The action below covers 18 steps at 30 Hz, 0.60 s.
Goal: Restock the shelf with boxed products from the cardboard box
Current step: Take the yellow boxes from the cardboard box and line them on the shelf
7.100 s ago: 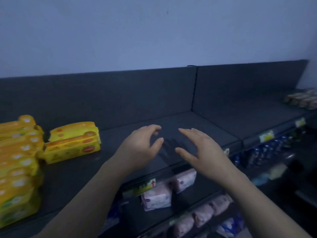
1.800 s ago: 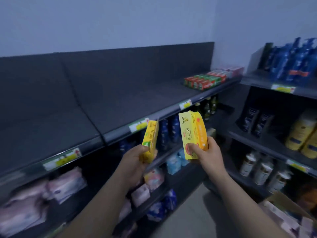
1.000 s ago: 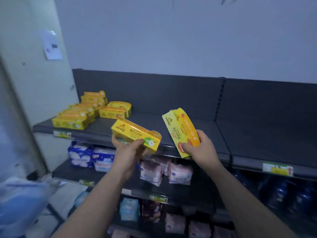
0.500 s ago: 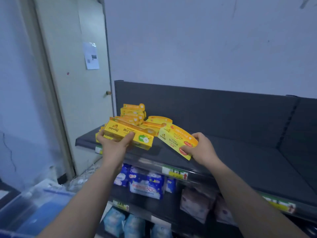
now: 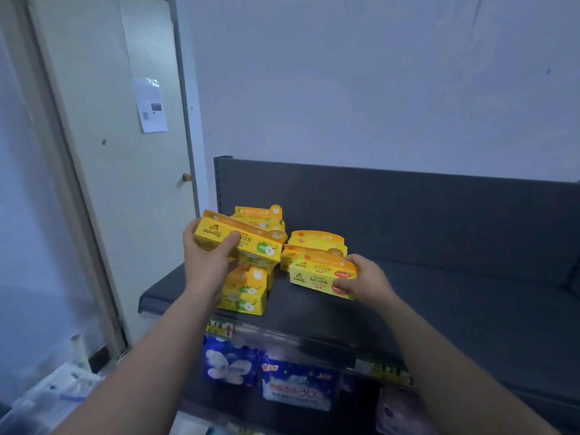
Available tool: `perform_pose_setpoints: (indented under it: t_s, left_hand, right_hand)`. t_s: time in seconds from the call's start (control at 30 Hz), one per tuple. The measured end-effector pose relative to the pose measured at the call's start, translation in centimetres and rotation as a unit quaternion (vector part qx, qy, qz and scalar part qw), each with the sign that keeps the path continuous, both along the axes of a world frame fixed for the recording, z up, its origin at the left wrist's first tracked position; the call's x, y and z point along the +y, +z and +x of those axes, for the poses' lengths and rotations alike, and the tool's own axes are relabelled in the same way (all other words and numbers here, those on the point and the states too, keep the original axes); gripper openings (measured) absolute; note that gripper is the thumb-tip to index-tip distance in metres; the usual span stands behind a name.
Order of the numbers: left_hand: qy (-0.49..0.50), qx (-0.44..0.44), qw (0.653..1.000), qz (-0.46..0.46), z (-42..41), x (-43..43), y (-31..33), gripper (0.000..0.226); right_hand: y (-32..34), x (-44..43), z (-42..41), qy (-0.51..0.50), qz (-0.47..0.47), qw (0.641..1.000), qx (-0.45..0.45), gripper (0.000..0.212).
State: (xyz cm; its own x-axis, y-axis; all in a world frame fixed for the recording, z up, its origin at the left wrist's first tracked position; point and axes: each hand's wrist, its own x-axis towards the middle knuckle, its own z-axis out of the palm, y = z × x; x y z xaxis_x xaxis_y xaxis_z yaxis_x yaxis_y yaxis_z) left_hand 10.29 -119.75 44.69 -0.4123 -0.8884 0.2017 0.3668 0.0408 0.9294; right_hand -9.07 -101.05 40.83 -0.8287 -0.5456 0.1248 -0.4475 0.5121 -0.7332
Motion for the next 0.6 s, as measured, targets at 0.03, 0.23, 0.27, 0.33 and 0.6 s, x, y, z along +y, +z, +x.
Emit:
perform_pose_setpoints:
  t_s: [0.03, 0.23, 0.27, 0.33, 0.6]
  left_hand:
    - [-0.002, -0.004, 1.0, 0.0, -0.3, -0.5, -0.1, 0.059]
    - [0.005, -0.01, 1.0, 0.004, -1.9, -2.2, -0.5, 0.063]
    - [0.01, -0.014, 1.0, 0.003, -2.2, -2.4, -0.5, 0.064]
    - [0.02, -0.032, 0.999, -0.007, -2.7, -2.8, -0.3, 0.066]
    - [0.006, -0.065, 0.998, -0.025, -5.3, -4.9, 0.2, 0.07]
  right_hand:
    - [-0.2, -0.5, -0.3, 0.001, 0.006, 1.0, 0.001, 0.063]
    - [-0.6, -1.4, -1.7, 0.002, 0.052, 0.998, 0.04, 0.061]
    - [-0.3, -1.4, -1.9, -0.001, 0.053, 0.998, 0.046, 0.062]
    - [0.9, -1.4, -2.1, -0.008, 0.045, 0.997, 0.067, 0.061]
    - [5.9, -5.3, -1.9, 0.11, -0.078, 0.986, 0.096, 0.045]
